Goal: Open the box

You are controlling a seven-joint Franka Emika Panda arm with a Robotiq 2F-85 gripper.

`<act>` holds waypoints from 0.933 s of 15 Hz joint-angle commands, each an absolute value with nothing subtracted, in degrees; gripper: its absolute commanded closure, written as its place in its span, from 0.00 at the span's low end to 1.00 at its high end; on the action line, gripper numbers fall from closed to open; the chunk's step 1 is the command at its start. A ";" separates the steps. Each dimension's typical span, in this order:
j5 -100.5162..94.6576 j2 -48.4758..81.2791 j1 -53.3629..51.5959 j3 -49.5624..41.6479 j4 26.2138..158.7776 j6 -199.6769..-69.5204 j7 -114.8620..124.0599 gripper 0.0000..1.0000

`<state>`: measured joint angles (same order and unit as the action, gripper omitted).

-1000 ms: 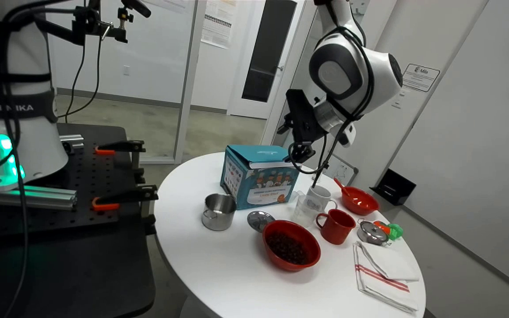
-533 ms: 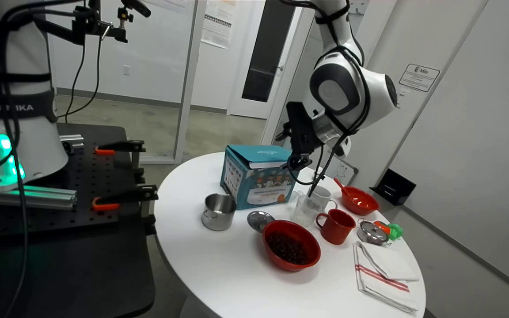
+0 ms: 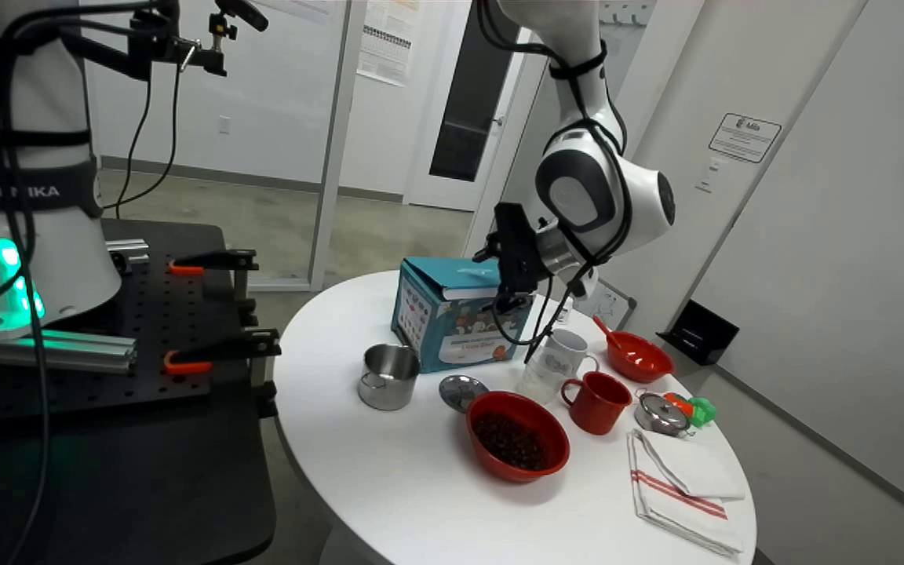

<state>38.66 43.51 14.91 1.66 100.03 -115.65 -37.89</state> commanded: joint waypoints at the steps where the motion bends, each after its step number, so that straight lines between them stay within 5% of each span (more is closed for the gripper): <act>1: 38.00 45.29 15.44 3.10 97.73 -114.34 -36.92 0.00; 14: 39.53 33.88 16.79 4.00 101.59 -113.56 -40.64 0.00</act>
